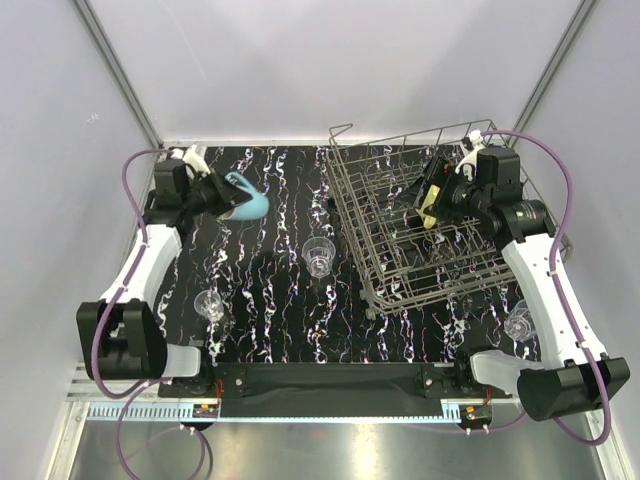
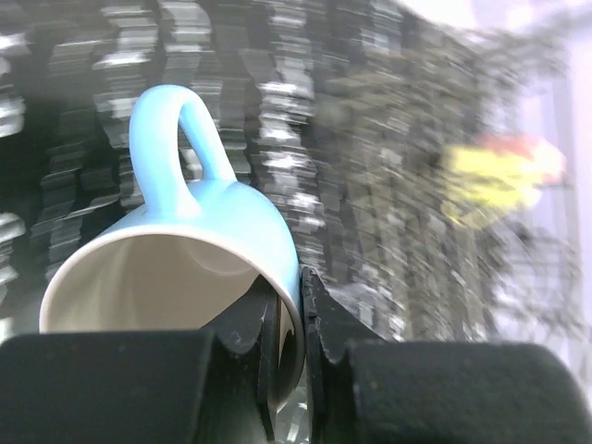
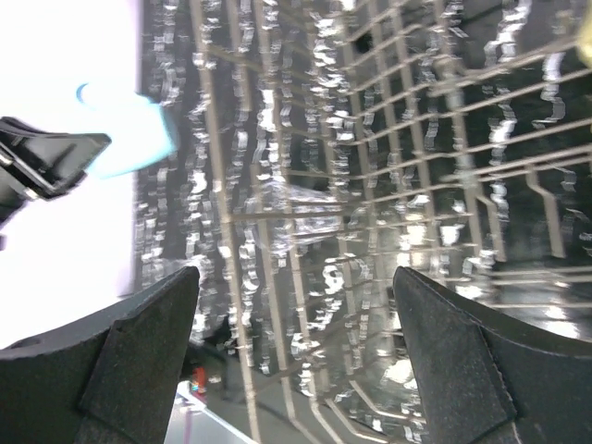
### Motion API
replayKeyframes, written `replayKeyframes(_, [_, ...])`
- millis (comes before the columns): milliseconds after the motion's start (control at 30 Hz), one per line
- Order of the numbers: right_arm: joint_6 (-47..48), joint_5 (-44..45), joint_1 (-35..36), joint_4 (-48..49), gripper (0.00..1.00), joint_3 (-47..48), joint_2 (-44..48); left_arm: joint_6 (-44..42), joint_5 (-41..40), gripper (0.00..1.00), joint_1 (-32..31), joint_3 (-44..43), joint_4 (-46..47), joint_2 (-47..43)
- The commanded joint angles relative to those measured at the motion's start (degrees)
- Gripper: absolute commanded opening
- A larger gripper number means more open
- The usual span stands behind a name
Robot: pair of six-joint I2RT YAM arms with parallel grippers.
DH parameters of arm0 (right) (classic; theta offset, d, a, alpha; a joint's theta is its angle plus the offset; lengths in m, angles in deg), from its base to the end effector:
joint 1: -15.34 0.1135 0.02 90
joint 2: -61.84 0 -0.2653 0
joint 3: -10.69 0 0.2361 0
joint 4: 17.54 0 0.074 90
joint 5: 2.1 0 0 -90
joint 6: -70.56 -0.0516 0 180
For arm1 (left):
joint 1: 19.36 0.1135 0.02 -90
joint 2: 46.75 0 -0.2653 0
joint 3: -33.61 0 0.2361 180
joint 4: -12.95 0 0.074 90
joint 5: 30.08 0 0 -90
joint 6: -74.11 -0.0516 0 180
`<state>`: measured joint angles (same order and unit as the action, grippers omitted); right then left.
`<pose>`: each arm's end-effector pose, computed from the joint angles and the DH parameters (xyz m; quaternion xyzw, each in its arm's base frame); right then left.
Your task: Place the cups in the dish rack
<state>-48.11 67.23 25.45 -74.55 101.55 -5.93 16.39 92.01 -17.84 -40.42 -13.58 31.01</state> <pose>0.2314 0.0598 0.3834 0.0568 0.8705 0.3029 0.3837 0.3017 -0.0194 0.2981 -0.1106 0.8374 -0.3580 0.3979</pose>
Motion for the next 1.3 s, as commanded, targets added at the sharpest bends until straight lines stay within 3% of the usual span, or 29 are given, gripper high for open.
replayKeyframes(0, [-4.02, -4.99, 0.09, 5.00, 0.93, -0.46, 2.02, 2.44, 13.50, 0.00, -4.40, 0.15, 16.02, -6.29])
replayKeyframes(233, [-6.75, -13.96, 1.14, 14.67, 0.98, -4.77, 4.04, 3.76, 22.38, 0.00, -11.88, 1.21, 25.07, -11.66])
replayKeyframes(500, [-5.26, -13.88, 9.39, 20.48, 1.00, -2.58, 3.87, 7.45, 28.37, 0.00, -18.82, 3.76, 35.35, -16.14])
replayKeyframes(633, [-2.54, -11.86, 17.47, 23.73, 1.00, -0.99, 3.43, 10.79, 32.14, 0.00, -21.46, 5.17, 43.43, -17.28])
replayKeyframes(733, [-2.27, -10.72, 18.10, 24.96, 1.00, -0.99, 3.52, 13.16, 34.08, 0.00, -23.75, 5.87, 47.31, -17.72])
replayKeyframes(967, [-2.01, -2.10, 18.02, 27.15, 1.00, -5.11, 10.62, 12.64, 35.40, 0.00, -26.83, 5.96, 46.97, -17.73])
replayKeyframes(1100, [-2.18, -5.34, 18.02, 32.33, 0.98, -7.32, 12.31, 16.06, 35.84, 0.00, -27.44, 6.84, 51.44, -17.11])
replayKeyframes(1267, [-4.47, -17.47, 18.10, 41.31, 0.92, -10.83, 11.61, 19.74, 35.05, 0.00, -27.80, 7.45, 54.70, -15.88])
